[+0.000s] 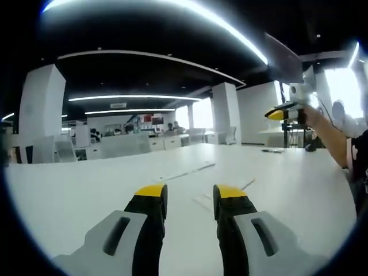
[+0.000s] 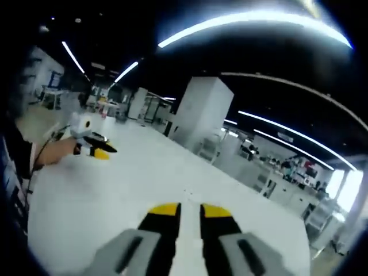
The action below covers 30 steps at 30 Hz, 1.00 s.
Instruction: Locate the socket holder cover, grip the socket holder cover, clip it into the socket holder slot.
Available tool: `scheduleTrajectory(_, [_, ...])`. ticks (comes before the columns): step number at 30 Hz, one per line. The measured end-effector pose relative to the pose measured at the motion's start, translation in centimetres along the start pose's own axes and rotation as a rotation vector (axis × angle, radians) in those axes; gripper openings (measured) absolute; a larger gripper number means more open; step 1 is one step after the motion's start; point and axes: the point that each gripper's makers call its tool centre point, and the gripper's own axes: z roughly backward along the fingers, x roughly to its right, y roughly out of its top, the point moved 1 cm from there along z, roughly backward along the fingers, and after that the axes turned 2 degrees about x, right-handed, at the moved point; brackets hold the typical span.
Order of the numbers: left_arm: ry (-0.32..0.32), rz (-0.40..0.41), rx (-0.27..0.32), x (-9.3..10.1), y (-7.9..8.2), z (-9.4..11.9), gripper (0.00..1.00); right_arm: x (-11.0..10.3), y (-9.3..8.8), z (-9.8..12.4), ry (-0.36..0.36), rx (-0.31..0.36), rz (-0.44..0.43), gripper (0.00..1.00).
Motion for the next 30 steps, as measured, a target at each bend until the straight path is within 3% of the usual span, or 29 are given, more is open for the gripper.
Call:
scheduleTrajectory(8, [-0.020,0.019,0.036,0.4,0.7,0.2,0.32,-1.0,-0.6,2.7,-0.025,0.052,0.013,0.21])
scheduleTrajectory(13, [-0.036,0.043,0.087,0.8,1.6,0.6,0.32,-1.1,-1.2,4.3,-0.055,0.139,-0.023,0.25])
scheduleTrajectory(18, [-0.032,0.057,0.100,0.7,2.0,0.7,0.32,-0.9,-4.0,4.2,-0.072,0.206,-0.058,0.33])
scheduleTrajectory(23, [0.004,0.039,0.068,0.3,1.5,0.7,0.38,-0.6,-6.1,3.9,-0.076,0.203,-0.106,0.36])
scheduleTrajectory(30, [-0.004,0.023,0.072,0.6,1.4,0.6,0.45,-0.7,-5.9,4.3,-0.067,0.219,-0.112,0.38])
